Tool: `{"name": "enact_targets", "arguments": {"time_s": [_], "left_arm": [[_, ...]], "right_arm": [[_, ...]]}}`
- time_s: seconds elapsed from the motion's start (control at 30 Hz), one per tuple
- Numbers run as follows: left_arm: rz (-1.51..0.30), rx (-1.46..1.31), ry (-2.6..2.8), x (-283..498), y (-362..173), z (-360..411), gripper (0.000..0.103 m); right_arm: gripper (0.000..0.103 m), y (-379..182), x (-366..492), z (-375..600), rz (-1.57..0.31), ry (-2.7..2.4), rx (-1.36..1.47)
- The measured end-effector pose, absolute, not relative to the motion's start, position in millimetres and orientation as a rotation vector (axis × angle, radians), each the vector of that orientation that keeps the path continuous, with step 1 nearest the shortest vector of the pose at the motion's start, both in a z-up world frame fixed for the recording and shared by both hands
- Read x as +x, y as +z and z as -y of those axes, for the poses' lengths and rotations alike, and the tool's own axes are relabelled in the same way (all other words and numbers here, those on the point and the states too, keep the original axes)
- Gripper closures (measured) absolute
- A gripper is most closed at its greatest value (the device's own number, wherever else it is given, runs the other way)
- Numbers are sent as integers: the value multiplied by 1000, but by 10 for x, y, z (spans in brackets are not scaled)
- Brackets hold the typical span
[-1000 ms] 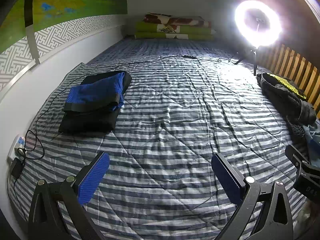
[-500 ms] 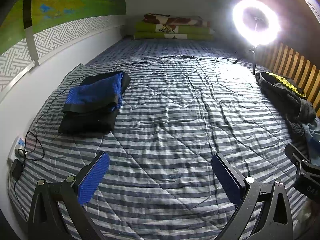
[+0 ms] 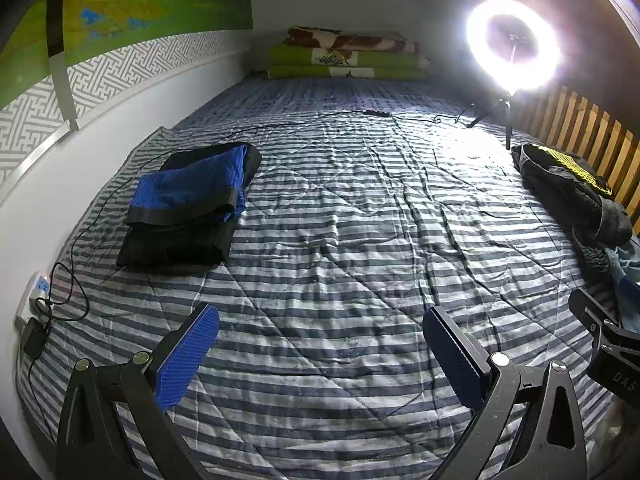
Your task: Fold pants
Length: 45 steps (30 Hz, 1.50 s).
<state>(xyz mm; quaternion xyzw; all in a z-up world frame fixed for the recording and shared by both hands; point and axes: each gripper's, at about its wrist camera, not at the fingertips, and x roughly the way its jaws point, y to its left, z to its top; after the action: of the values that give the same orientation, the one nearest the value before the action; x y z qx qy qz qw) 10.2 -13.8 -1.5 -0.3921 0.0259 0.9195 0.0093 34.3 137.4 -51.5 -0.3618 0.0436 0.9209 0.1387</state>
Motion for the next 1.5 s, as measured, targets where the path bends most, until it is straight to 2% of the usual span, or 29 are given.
{"name": "enact_targets", "arguments": {"time_s": [1.5], "left_arm": [[-79,-1219,2854,37,-18,72,0]], "right_arm": [[2,-567,281,-1453,-139,2648,-1055]]}}
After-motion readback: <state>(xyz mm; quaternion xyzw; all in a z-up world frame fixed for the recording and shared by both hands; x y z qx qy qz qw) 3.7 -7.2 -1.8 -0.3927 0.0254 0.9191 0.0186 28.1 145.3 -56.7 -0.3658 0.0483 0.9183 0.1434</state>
